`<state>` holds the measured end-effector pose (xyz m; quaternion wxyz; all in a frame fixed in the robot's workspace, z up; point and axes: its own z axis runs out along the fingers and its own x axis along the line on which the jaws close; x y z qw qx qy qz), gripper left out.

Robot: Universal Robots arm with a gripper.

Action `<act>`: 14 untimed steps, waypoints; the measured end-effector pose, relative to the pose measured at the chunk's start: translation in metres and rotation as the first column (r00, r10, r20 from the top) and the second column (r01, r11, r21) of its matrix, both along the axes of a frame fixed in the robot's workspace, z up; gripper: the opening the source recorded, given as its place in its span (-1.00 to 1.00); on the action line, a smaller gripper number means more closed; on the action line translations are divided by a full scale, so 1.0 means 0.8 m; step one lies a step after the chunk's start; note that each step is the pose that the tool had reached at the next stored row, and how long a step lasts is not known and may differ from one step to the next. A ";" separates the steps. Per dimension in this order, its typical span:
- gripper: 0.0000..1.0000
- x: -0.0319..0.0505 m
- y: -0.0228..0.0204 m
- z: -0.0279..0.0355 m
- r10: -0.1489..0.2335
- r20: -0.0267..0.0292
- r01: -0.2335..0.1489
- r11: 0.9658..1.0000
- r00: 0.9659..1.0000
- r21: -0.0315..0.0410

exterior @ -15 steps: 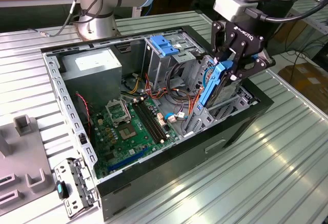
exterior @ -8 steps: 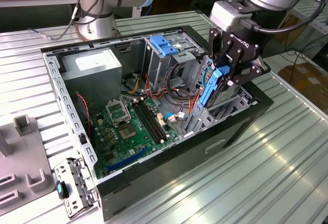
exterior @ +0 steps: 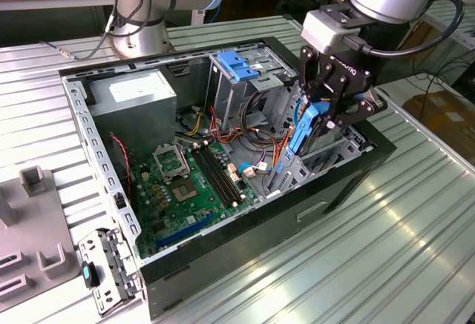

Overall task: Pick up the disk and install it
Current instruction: 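Insert the disk into the insertion slot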

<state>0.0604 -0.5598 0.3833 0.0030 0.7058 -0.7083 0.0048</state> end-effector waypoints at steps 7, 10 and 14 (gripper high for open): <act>-0.15 0.000 0.0000 -0.0013 0.000 0.000 0.000 1.000 1.000 0.000; -0.40 0.001 0.0000 -0.0070 0.000 0.001 0.000 1.000 1.000 0.000; -0.76 0.017 0.0000 -0.0154 0.000 0.001 0.000 1.000 1.000 -0.002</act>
